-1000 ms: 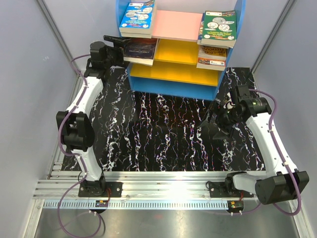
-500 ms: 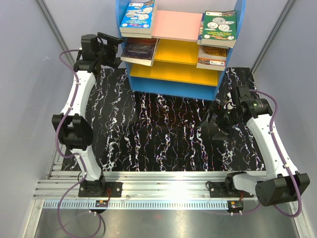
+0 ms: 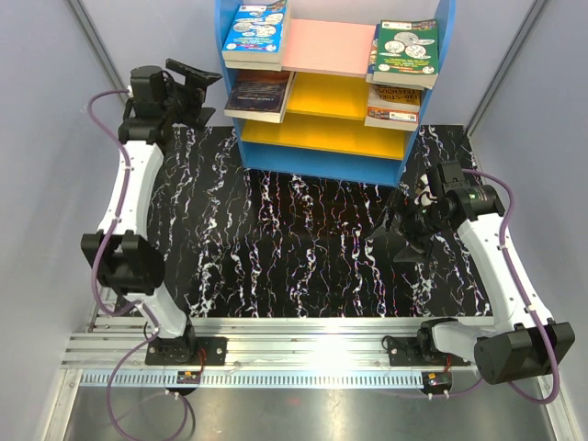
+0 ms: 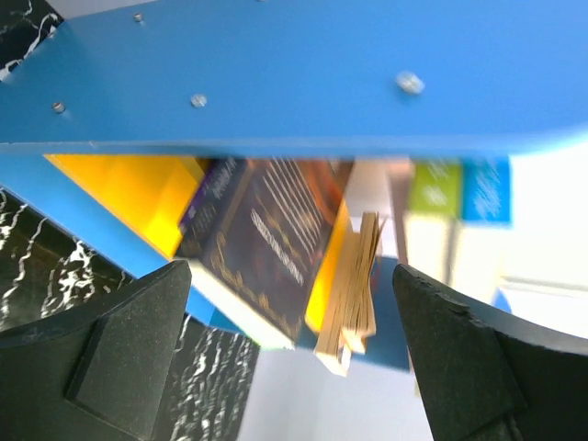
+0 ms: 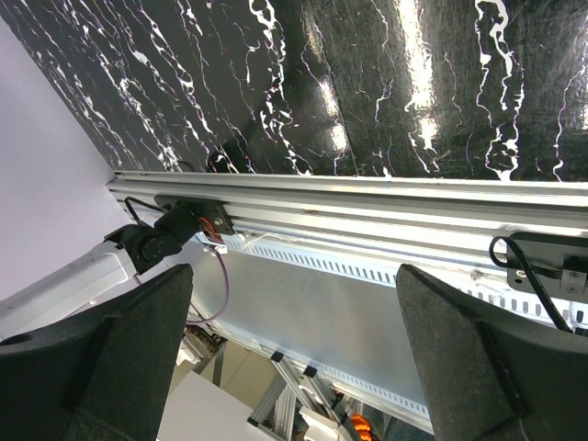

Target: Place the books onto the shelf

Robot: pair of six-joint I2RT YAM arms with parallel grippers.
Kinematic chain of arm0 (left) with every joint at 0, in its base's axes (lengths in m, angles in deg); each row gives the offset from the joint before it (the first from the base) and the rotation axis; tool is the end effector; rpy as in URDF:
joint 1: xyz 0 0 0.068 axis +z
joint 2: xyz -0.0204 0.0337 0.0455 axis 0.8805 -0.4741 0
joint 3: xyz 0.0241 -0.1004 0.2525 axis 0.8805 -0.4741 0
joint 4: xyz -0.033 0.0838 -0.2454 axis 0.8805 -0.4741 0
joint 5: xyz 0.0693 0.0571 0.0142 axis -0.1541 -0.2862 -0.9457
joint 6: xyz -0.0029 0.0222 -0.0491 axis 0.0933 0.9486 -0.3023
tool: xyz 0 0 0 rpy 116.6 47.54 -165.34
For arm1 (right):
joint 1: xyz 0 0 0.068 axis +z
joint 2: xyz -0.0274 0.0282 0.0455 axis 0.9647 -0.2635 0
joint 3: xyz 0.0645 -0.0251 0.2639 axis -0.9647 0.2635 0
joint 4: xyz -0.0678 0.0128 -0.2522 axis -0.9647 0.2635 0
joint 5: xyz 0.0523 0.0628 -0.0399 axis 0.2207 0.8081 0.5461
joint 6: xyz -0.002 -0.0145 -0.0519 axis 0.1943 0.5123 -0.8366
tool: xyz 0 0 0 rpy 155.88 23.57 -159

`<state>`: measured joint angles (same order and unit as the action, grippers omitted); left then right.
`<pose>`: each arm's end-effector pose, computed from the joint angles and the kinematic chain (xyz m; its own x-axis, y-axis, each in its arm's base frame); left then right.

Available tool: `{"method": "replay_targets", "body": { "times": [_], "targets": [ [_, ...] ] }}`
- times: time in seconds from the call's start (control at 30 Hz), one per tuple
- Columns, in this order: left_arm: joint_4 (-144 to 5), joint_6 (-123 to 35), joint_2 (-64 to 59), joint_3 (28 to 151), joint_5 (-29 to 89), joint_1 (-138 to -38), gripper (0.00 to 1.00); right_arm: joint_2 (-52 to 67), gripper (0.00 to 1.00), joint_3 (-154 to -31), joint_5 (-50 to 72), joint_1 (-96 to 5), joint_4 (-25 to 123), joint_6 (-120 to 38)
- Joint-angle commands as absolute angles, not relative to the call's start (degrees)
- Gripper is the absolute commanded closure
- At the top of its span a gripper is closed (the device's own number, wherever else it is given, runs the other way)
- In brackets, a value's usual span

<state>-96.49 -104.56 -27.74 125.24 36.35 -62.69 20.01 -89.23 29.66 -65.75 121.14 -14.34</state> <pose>0.4080 -0.0162 0.4290 -0.3402 -0.9163 -0.2115 -0.2159 0.2950 -0.9308 0.1962 0.0470 0.3382 -0.9338 0.3504 -0.0718 0.2565 0.7960 0.5482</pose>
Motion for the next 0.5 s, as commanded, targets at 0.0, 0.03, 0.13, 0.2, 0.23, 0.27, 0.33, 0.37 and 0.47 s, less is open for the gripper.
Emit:
{"method": "replay_targets", "body": {
  "times": [0.0, 0.03, 0.13, 0.2, 0.23, 0.27, 0.33, 0.37, 0.47],
  "targets": [
    [-96.3, -98.3, -19.4, 122.7, 37.2, -62.5, 0.01, 20.8, 0.0, -89.5, 30.3, -66.0, 120.0, -15.2],
    [-96.9, -97.3, -18.1, 121.0, 36.9, -62.5, 0.01, 20.8, 0.0, -89.5, 30.3, -66.1, 119.8, -15.2],
    [-98.0, -94.2, -13.8, 116.6, 36.5, -63.5, 0.09, 20.4, 0.0, -89.4, 30.3, -66.0, 119.4, -15.4],
    [-98.4, -92.6, -12.0, 114.8, 37.1, -64.5, 0.26, 19.9, 0.0, -88.9, 30.5, -66.0, 119.0, -15.4],
    [-98.4, -92.1, -11.6, 113.9, 37.6, -64.9, 0.38, 19.8, 0.0, -88.7, 30.8, -66.0, 118.7, -15.4],
    [-98.4, -91.6, -11.3, 112.6, 37.9, -65.9, 0.48, 19.5, 0.01, -88.6, 31.0, -66.1, 118.5, -15.4],
    [-97.9, -91.2, -11.3, 111.4, 38.4, -67.2, 0.72, 19.4, 0.02, -88.3, 31.0, -66.0, 118.3, -15.3],
    [-97.5, -91.2, -11.4, 110.5, 38.4, -68.7, 0.79, 19.3, 0.02, -88.3, 31.0, -66.0, 118.3, -15.4],
    [-96.5, -91.3, -14.2, 110.9, 37.9, -71.6, 0.93, 19.4, 0.03, -88.2, 30.9, -66.0, 118.3, -15.2]
  ]
}}
